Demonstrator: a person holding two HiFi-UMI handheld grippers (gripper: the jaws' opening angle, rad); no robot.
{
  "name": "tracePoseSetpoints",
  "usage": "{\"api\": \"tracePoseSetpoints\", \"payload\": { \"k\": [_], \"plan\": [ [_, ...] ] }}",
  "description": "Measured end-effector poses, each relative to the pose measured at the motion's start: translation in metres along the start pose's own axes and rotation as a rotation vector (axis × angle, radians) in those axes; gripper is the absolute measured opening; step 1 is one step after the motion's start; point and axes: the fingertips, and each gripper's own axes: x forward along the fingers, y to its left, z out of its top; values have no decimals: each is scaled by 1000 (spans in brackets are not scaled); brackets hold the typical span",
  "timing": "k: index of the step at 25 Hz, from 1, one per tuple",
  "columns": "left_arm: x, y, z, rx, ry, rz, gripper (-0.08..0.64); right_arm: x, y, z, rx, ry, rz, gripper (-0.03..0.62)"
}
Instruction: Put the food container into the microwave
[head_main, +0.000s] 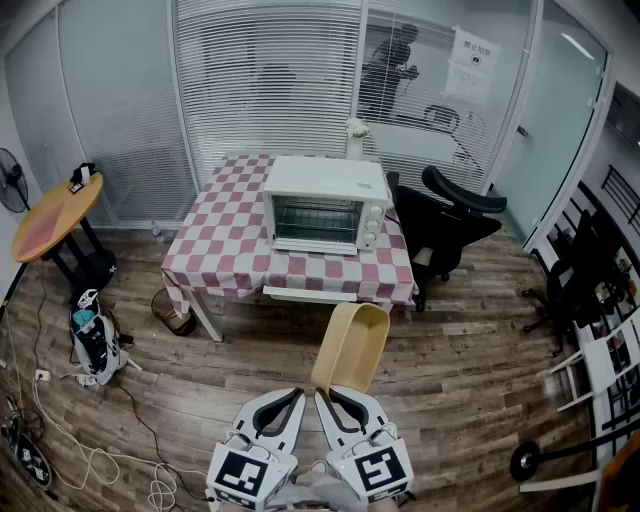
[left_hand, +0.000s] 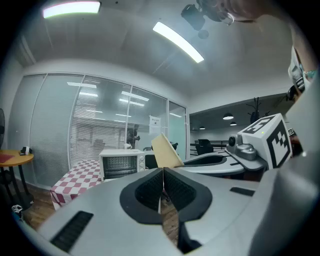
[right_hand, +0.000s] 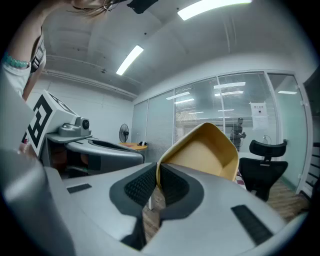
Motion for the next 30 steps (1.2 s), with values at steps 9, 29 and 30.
{"api": "tracePoseSetpoints", "payload": {
  "k": [9,29,30],
  "plan": [
    [12,-3,-4,-4,4,1,14,3,-10,-3,19,-45,22,15],
    [87,60,9,-33,-25,-46,14,72,-65,-5,23,25,-14,15],
    [96,66,13,-29,-30,-56,15,79,-72,-3,21,26,-23,15]
  ]
}}
